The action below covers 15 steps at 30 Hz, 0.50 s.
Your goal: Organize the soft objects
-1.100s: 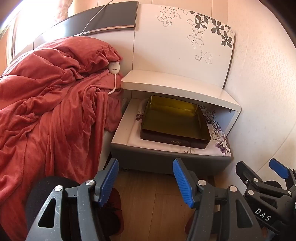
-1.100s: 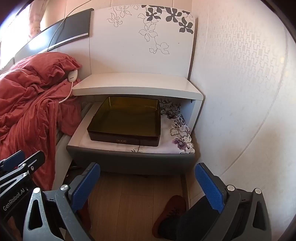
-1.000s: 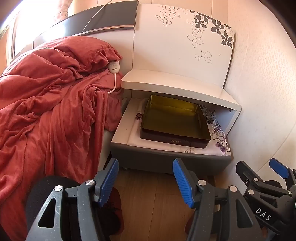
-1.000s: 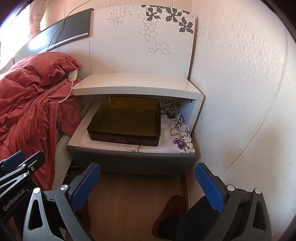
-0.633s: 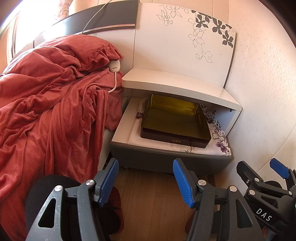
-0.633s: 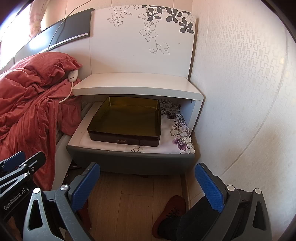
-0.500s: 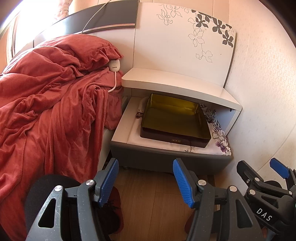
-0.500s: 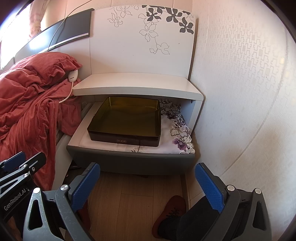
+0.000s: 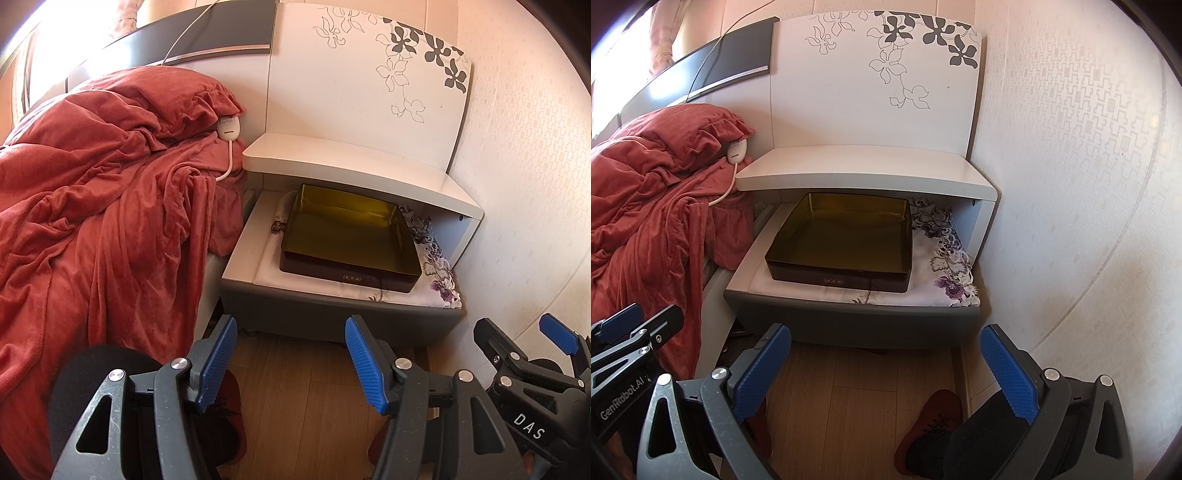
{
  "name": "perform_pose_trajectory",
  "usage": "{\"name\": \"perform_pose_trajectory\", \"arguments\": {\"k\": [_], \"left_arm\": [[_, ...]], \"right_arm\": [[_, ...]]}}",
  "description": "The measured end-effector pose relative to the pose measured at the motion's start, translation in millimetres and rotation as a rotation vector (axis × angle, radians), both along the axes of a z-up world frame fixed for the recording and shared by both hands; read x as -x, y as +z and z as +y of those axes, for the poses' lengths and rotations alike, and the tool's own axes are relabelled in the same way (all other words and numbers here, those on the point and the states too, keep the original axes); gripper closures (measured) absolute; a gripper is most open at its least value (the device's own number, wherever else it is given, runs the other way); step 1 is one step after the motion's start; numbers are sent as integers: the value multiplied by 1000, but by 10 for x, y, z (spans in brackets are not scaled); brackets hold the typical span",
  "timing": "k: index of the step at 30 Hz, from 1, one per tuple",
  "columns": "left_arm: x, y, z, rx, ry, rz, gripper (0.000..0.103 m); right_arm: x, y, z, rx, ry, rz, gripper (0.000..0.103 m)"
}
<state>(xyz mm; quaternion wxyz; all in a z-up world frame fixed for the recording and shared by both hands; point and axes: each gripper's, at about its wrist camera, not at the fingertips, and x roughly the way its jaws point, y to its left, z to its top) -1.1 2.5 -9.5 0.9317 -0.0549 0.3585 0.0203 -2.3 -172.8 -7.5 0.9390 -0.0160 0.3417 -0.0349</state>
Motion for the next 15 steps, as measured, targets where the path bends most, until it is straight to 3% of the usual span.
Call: {"name": "perform_pose_trajectory", "arguments": {"k": [15], "left_arm": [[-31,-43,-3,-7,2,71,41]], "right_arm": [[-13,-49,18,7,13,12,0]]}}
